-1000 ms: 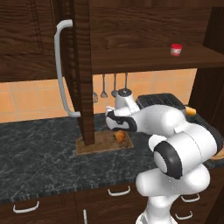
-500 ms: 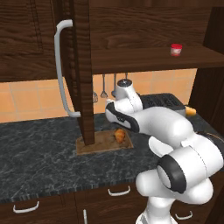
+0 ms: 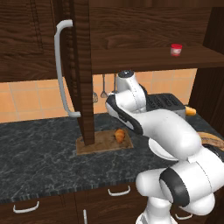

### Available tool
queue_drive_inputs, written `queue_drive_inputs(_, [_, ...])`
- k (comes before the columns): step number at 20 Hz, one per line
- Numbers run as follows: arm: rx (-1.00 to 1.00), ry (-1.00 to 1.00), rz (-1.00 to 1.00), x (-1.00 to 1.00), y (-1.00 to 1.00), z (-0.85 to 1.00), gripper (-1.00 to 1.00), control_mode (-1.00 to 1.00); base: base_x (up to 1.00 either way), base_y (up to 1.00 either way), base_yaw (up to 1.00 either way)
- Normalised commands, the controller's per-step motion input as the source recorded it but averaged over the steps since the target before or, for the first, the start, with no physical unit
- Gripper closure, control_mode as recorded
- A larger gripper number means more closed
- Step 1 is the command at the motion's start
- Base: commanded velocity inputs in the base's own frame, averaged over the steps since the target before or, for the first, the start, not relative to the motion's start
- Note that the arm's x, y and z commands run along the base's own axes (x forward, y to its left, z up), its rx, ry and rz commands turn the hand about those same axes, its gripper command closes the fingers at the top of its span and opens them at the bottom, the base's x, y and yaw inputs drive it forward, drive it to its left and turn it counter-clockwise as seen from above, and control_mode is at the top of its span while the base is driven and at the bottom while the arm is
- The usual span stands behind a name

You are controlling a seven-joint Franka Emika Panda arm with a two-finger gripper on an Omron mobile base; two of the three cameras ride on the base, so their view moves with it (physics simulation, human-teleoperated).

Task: From the different types of pastries on the counter, select a croissant and place it on the cutting board. Then retrieve a jar of jam from the cabinet and place it alongside the croissant on the cutting board.

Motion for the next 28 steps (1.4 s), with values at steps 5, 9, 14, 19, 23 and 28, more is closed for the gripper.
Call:
queue_drive_inputs(5, [0.00,-0.01,-0.02,-0.46,-0.06,0.52,-1.00,-1.00,0.00,0.00,0.00])
queue_drive_inputs(9, [-0.02,-0.01,0.00,-0.35,0.00,0.51,-1.00,-1.00,0.00,0.00,0.00])
queue_drive_inputs(14, [-0.02,-0.12,0.00,-0.52,0.00,0.41,-1.00,-1.00,0.00,0.00,0.00])
queue_drive_inputs(19, [0.00,-0.31,0.08,-0.57,-0.25,0.06,-1.00,-1.00,0.00,0.00,0.00])
queue_drive_inputs(23, [0.00,-0.18,0.34,-0.28,-0.48,0.27,-1.00,-1.00,0.00,0.00,0.00])
queue_drive_inputs(28, [-0.01,-0.23,0.30,-0.40,-0.21,0.30,-1.00,-1.00,0.00,0.00,0.00])
